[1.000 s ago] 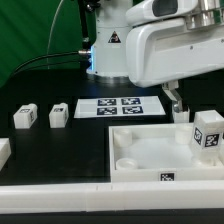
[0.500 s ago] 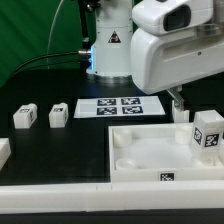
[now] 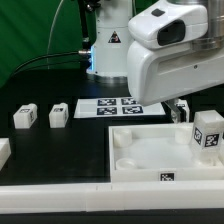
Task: Assemble one leg
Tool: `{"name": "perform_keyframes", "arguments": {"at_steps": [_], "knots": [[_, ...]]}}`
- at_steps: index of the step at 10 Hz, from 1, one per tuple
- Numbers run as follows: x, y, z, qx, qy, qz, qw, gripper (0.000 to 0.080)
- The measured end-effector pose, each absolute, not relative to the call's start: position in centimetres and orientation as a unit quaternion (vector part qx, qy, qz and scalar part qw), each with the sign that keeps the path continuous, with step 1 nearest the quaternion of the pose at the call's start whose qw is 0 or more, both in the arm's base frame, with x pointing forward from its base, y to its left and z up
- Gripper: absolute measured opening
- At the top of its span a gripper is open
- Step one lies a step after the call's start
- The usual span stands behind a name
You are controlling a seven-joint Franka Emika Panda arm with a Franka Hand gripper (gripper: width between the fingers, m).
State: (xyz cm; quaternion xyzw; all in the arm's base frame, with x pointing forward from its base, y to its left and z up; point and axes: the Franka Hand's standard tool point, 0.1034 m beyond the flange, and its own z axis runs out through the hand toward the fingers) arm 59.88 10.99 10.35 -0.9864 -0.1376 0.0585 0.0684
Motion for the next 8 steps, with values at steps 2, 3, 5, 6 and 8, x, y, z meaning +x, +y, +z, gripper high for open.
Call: {"name": "perform_keyframes", "arguments": {"at_steps": [2, 3, 5, 6, 8], "knots": [[59.71, 11.60, 9.77, -0.987, -0.130, 0.062, 0.068, 0.0649], [59.77, 11.50, 9.38, -0.987, -0.130, 0.060, 0.069, 0.0649], [59.90, 11.18, 9.15, -0.986, -0.139, 0.057, 0.069, 0.0649], [59.93, 11.06, 9.16, -0.986, -0.139, 0.057, 0.069, 0.0601], [59.95, 11.09, 9.21, -0.986, -0.139, 0.057, 0.069, 0.0421]]}}
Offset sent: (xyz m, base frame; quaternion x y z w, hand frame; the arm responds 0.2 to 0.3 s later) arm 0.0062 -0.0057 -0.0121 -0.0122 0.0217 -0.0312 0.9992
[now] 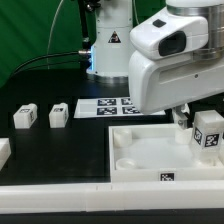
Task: Assemble one leg
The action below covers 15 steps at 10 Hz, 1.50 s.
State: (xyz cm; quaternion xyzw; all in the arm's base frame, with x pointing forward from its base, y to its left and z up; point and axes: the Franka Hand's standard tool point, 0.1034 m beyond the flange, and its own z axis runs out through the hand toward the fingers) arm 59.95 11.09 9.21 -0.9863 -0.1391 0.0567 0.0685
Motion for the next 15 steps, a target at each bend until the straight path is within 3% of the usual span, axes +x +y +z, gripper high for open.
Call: {"name": "perform_keyframes", "arguments": {"at_steps": [1, 2, 7, 15], "knots": [[60.0, 11.1, 9.2, -0.986, -0.139, 0.057, 0.068, 0.0421], [60.0, 11.0, 9.2, -0.985, -0.147, 0.056, 0.069, 0.0294], [60.0, 11.0, 9.2, -0.991, -0.102, 0.059, 0.068, 0.0294], [60.0, 12.1, 9.2, -0.922, 0.374, 0.087, 0.051, 0.0294]]}}
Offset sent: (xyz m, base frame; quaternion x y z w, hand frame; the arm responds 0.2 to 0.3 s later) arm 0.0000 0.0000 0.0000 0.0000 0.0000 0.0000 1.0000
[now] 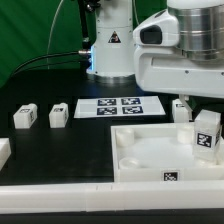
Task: Assemble one leg
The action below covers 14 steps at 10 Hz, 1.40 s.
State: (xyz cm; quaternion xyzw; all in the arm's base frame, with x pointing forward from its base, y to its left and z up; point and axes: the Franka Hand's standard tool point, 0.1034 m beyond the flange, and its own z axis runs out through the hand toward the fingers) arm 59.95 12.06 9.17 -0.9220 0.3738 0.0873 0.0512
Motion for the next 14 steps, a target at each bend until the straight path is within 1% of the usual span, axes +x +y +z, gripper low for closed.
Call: {"name": "perform_keyframes", "arguments": {"at_steps": [3, 5, 6, 7, 8, 9, 10, 14], "knots": [[59.94, 12.37, 9.14, -0.866, 0.490, 0.092, 0.040, 0.0294], [59.91, 12.43, 9.11, -0.866, 0.489, 0.092, 0.040, 0.0294], [59.90, 12.51, 9.11, -0.867, 0.489, 0.092, 0.040, 0.0372], [59.88, 12.56, 9.11, -0.874, 0.476, 0.091, 0.041, 0.0372], [59.84, 12.65, 9.10, -0.884, 0.457, 0.091, 0.042, 0.0545], [59.75, 12.89, 9.09, -0.889, 0.447, 0.093, 0.042, 0.0628], [59.66, 12.98, 9.08, -0.909, 0.404, 0.091, 0.043, 0.0643], [59.68, 13.10, 9.00, -0.981, 0.162, 0.082, 0.063, 0.0649]]}}
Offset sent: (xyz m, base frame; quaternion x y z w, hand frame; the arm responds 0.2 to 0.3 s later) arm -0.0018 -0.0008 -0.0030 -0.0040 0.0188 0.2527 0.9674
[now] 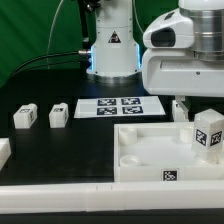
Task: Assemble one leg
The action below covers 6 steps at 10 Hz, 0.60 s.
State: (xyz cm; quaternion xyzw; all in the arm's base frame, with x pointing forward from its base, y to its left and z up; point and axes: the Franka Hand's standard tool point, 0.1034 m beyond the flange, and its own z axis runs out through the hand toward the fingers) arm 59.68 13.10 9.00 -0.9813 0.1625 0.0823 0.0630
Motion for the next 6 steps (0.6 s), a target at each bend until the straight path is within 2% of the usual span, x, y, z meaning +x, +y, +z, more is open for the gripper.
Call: {"name": "perform_keyframes", "arguments": {"at_steps": [6], "knots": [[59.90, 12.69, 9.08, -0.983, -0.154, 0.057, 0.085, 0.0649]]}}
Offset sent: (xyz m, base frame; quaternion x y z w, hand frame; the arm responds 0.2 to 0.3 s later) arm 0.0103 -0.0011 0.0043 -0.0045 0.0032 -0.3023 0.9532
